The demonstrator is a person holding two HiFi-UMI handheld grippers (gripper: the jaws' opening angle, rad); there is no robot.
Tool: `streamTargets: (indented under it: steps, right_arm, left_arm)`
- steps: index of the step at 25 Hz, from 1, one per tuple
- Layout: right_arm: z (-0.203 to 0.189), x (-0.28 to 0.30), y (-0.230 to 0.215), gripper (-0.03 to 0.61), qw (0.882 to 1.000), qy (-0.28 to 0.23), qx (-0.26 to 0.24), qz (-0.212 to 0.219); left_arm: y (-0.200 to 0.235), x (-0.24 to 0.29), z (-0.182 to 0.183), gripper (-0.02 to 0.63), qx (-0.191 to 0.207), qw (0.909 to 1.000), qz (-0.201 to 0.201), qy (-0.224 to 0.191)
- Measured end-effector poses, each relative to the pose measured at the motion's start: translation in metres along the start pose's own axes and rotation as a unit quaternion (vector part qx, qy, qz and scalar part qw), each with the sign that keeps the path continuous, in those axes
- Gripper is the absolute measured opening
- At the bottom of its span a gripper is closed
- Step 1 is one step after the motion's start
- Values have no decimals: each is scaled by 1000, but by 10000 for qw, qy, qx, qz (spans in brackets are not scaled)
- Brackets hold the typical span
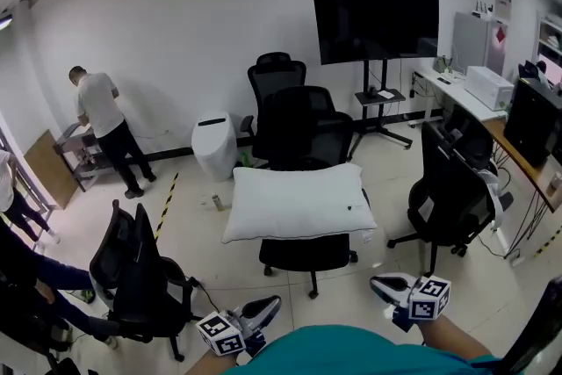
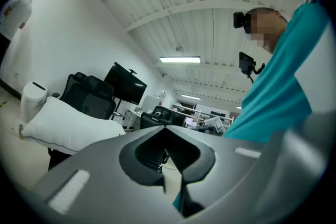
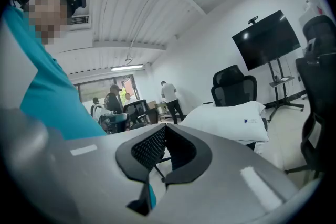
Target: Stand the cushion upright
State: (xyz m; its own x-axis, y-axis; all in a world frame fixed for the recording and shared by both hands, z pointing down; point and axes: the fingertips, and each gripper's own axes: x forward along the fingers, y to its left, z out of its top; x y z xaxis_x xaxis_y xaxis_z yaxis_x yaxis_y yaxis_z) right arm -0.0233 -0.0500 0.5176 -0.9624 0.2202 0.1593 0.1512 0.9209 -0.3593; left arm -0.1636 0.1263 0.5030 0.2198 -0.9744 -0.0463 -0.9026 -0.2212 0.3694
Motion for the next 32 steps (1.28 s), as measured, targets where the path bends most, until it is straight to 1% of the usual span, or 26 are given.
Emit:
streamTargets:
  steps: [3, 7, 10, 12, 14, 15, 16, 18, 20, 21, 23, 25, 29, 32]
  right_arm:
    - [17, 32, -16, 3, 9997, -120, 83, -208]
    - [24, 56, -39, 3, 9992, -82, 218, -316]
    - [24, 67, -70, 3, 9990, -52, 281, -352]
    - [29, 74, -98, 3, 9989, -118, 323, -325]
    - [39, 78, -132, 3, 9992, -163, 277, -237]
    - [46, 80, -151, 3, 9994, -176, 252, -174]
    - [51, 81, -169, 3, 9995, -187, 254, -102]
    - [62, 83, -202, 3, 9993, -207, 293, 66]
    - [70, 83, -231, 3, 9992, -199, 269, 204]
    - [72, 83, -244, 3, 9992, -180, 245, 241]
    - [76, 79, -271, 3, 9992, -157, 263, 251]
    - [76, 72, -293, 3, 9988, -203, 394, 185]
    - [62, 57, -324, 3, 9971, -272, 679, -208]
    - [53, 49, -338, 3, 9949, -324, 783, -548]
  left_arm:
    - [38, 7, 16, 12, 180, 9992, -268, 230]
    - [78, 34, 31, 12, 231, 9975, -489, 459]
    - [104, 64, 33, 12, 438, 9946, -571, 742]
    - [122, 90, 35, 14, 671, 9913, -608, 954]
    - [138, 123, 39, 23, 1097, 9839, -613, 1269]
    - [144, 142, 40, 35, 1403, 9769, -615, 1492]
    - [150, 161, 42, 48, 1739, 9671, -633, 1748]
    - [160, 198, 45, 92, 2388, 9415, -720, 2266]
    - [171, 233, 48, 129, 2980, 9100, -902, 2738]
    - [177, 252, 49, 148, 3274, 8913, -1033, 2962]
    - [192, 288, 45, 189, 3815, 8496, -1359, 3380]
    - [206, 323, 40, 233, 4212, 8073, -1765, 3737]
    - [233, 382, 15, 298, 4701, 7256, -2642, 4274]
    - [247, 420, -11, 324, 4974, 6691, -3255, 4460]
